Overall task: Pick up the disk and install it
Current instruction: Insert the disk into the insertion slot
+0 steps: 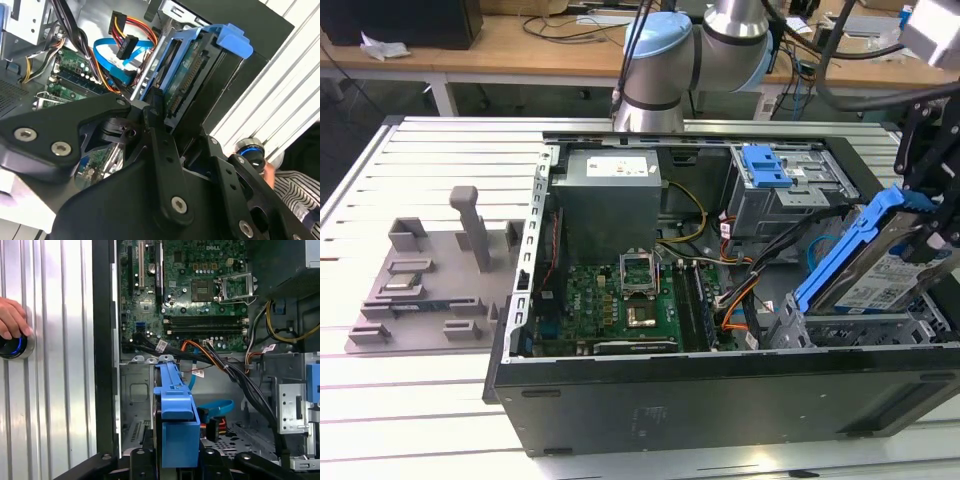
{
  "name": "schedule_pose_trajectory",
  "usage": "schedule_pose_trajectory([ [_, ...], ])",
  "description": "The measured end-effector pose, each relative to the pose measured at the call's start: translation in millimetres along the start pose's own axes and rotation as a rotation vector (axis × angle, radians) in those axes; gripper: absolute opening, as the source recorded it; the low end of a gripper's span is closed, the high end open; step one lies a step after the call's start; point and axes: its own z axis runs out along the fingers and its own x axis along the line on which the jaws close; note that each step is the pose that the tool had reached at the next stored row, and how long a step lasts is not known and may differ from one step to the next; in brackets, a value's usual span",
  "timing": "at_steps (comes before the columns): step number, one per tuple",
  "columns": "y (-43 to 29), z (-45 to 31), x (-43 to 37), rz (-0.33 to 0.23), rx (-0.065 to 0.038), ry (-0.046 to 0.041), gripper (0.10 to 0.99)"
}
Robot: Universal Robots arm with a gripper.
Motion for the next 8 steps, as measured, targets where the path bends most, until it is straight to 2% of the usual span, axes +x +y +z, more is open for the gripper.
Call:
schedule_pose_trajectory([
  [2,2.3,3.3,0.1,0.000,0.000,-0.0001,0.365],
  [5,12.6,4.3,0.5,0.000,0.000,0.0000,0.365],
  [8,14.3,8.7,0.5,0.000,0.000,-0.0001,0.365],
])
